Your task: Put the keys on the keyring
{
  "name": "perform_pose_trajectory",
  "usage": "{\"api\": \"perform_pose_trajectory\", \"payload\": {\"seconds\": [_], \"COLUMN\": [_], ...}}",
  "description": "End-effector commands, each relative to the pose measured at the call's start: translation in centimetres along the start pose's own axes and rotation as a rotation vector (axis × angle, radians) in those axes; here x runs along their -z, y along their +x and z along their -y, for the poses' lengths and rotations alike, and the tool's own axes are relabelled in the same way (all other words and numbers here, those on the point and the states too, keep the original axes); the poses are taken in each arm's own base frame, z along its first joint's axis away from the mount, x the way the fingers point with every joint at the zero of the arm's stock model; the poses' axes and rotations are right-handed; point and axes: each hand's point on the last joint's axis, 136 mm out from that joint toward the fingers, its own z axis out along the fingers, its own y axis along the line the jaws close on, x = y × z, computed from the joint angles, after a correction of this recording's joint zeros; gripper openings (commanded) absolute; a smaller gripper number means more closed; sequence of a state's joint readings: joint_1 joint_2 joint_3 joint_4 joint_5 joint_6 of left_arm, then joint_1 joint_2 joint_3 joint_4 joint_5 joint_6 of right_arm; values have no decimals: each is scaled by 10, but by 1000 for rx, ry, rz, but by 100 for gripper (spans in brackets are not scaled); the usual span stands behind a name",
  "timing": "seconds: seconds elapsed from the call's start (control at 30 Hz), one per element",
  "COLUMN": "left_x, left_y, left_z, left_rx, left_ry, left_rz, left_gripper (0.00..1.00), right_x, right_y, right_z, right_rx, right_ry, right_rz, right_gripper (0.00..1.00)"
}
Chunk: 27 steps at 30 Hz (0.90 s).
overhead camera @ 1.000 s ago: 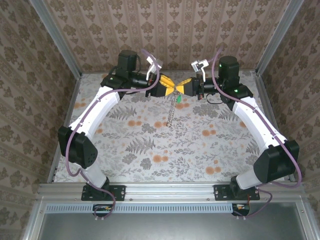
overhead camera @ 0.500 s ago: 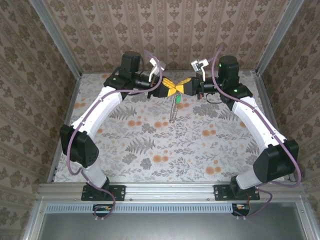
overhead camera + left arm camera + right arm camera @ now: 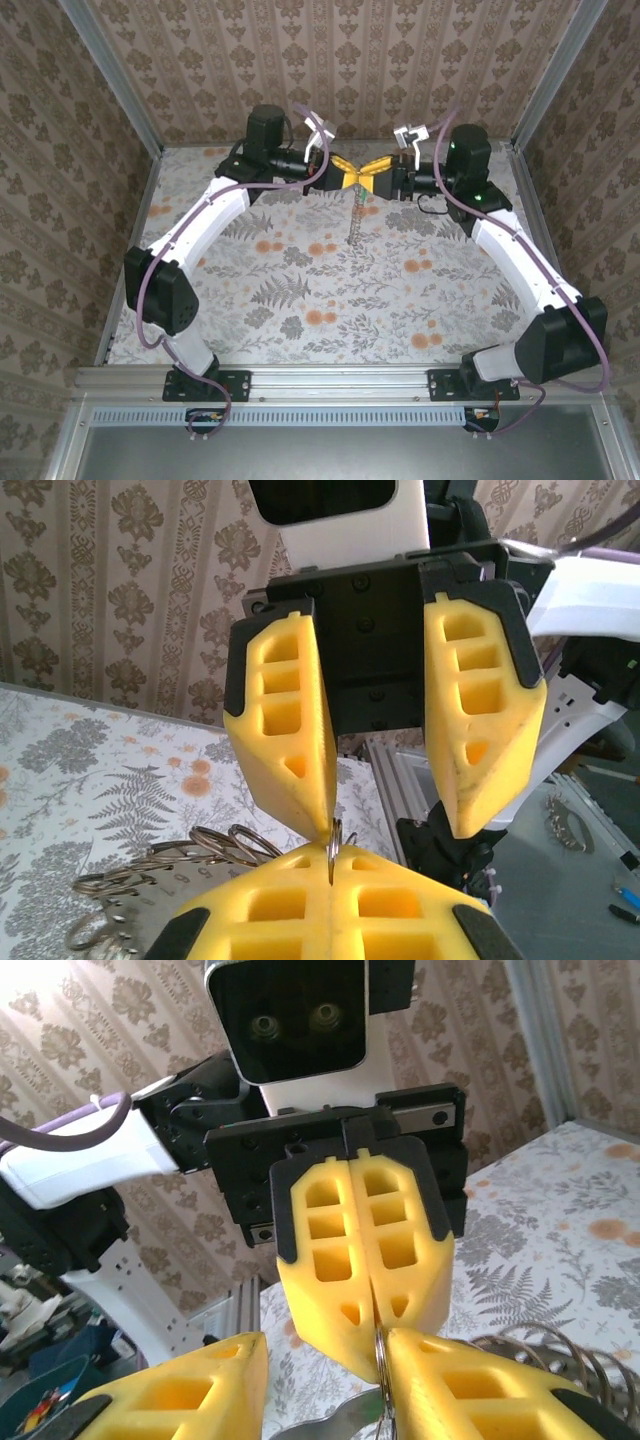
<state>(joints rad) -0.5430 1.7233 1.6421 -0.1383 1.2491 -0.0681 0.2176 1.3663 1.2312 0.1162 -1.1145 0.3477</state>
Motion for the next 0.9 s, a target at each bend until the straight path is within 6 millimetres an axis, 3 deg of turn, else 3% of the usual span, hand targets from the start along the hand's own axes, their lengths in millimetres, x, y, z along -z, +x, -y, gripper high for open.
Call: {"api": "perform_pose_trajectory", "payload": {"seconds": [0.0, 0.2, 0.33, 0.43, 0.63, 0.87], "left_x": [6, 5, 5, 5, 13, 11], "left_y": [-29, -34, -35, -36, -52, -47], "left_z": [14, 20, 21, 20, 10, 9], "left_rx": [-87, -95, -96, -94, -70, -30], "left_ry": [3, 5, -2, -14, -139, -229], "left_rz": [63, 73, 77, 84, 205, 271], "left_gripper": [0, 0, 0, 0, 0, 0], "right_x": [7, 7, 7, 7, -3, -21], "right_y": [-6, 2, 5, 3, 16, 24], "right_z": [-2, 8, 10, 10, 13, 8], "right_rx": [14, -5, -10, -11, -16, 11], "right_ry": [42, 77, 84, 84, 154, 253], "right_rz": [64, 71, 76, 87, 97, 128], "right_gripper": [38, 34, 18, 0, 0, 0]}}
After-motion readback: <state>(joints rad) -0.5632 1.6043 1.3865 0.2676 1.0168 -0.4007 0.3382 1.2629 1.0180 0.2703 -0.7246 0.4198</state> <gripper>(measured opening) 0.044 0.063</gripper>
